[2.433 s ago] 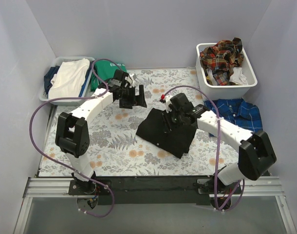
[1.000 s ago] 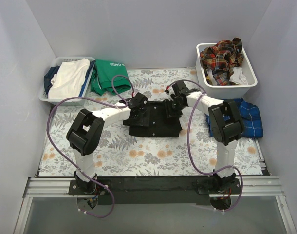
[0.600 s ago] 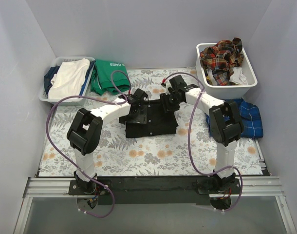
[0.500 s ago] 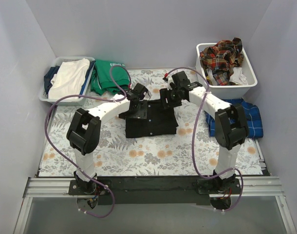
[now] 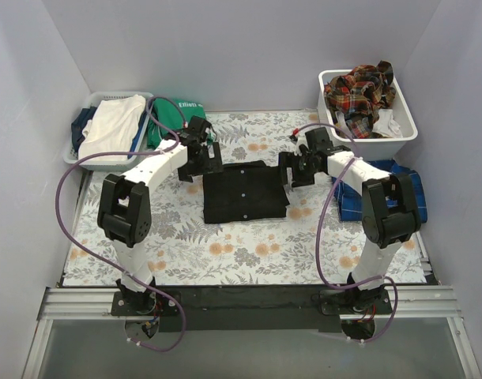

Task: Fold and stack the long sleeve shirts
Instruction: Fold the shirt

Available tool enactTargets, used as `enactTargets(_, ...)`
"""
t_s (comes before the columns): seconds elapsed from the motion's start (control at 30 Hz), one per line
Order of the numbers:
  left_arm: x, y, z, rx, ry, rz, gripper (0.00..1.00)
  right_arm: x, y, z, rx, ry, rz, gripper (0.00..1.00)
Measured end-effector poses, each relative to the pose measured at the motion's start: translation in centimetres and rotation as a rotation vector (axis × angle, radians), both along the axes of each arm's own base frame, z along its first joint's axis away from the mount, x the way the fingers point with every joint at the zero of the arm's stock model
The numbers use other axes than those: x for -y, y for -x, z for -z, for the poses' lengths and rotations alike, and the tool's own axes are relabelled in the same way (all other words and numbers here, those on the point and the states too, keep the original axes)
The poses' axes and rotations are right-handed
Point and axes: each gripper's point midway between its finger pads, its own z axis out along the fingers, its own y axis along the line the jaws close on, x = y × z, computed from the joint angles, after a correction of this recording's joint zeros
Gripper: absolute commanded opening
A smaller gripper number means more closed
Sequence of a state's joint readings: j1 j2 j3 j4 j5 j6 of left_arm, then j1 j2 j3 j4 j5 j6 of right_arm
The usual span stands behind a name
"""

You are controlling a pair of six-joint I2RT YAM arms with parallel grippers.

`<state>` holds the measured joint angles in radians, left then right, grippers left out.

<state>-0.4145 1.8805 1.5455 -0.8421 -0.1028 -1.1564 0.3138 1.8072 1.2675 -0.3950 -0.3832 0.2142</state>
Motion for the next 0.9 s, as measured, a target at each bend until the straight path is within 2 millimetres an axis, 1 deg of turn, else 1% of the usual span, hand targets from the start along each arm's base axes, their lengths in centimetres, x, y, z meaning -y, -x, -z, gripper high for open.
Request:
enactTargets(0.03,-0.5,0.0,0.2,-0.009,0.01,-0.012,0.97,0.2,0.9,1.0,-0.03,-0.002,-0.005,0.88)
enactTargets(0.13,-1.9,-0.1,0.7,-0.031,0.033,-0.048,0.97,0.0,2.2,2.3,-0.075,-0.02,-0.019,0.88)
enactTargets(0.4,-2.7,0.7,2.5,-0.064,0.004,-0.08,0.97,-1.2,1.5,3.8,-0.086,-0.091,-0.04,0.89)
enactTargets(0.57,-2.9,0.8,3.8,-0.09,-0.02,-0.094,0.96,-2.5,0.8,3.7,-0.082,-0.179,-0.074,0.89)
enactTargets(0.77,-3.5,1.3,6.7,-0.153,-0.066,-0.112,0.92,-5.0,0.2,3.5,-0.07,-0.265,-0.145,0.86)
enactTargets(0.87,-3.7,1.8,7.8,-0.183,-0.083,-0.115,0.9,-6.6,0.4,3.6,-0.062,-0.288,-0.186,0.82)
enactTargets(0.9,-3.8,1.7,7.8,-0.182,-0.085,-0.117,0.89,-7.0,0.6,3.6,-0.064,-0.295,-0.197,0.77)
